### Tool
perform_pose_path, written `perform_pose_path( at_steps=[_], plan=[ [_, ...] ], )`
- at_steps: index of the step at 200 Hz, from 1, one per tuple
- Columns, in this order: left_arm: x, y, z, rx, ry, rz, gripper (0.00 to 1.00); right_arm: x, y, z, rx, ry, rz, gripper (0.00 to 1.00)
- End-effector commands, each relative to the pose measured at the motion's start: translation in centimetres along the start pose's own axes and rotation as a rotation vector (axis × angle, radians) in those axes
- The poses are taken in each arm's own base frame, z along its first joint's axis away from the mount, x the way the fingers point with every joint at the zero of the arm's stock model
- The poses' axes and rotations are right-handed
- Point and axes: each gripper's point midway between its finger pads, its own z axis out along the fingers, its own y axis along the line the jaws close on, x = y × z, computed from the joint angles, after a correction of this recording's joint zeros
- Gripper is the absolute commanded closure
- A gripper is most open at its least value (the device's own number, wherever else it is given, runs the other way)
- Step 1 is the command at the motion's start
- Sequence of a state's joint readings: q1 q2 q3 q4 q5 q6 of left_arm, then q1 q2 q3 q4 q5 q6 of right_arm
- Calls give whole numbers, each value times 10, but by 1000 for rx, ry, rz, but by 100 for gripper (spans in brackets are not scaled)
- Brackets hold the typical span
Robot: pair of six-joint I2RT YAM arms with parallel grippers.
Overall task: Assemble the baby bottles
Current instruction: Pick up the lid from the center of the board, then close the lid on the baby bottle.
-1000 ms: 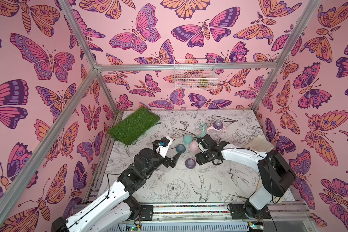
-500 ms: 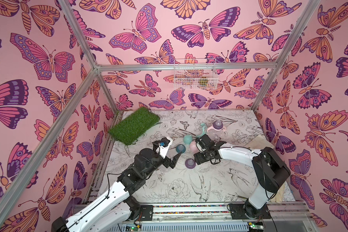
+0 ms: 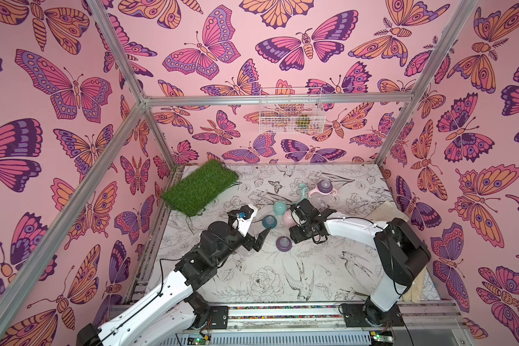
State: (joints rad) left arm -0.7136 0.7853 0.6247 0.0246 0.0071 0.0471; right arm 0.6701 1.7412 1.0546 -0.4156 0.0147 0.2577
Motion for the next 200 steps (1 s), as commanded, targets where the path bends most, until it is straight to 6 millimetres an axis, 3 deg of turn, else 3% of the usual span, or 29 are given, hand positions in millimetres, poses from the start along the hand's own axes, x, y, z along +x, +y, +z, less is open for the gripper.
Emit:
perform_pose_path(
  at_steps=[1,38,65,96,165,200],
  plan=[
    [-4,1,-2,-4,-6,9,0,-5,2,-10,10,1,-21,37],
    [-4,1,-2,-3,-5,9,0,-21,8,-44,-18,-41,-36,39],
    [-3,1,-2,0,-3,11,0,-44,12,-81,-17,-94,-72,40],
    [-3,0,-2,2,-4,10,0,-75,0,-115,34,-161,-87,41],
    [-3,0,-3,3,-5,18,0,-150,-75,-163,152,-326,34,43],
    [-1,0,-1,4,1,23,0,-174,-117,-172,238,-360,86,44]
  ],
)
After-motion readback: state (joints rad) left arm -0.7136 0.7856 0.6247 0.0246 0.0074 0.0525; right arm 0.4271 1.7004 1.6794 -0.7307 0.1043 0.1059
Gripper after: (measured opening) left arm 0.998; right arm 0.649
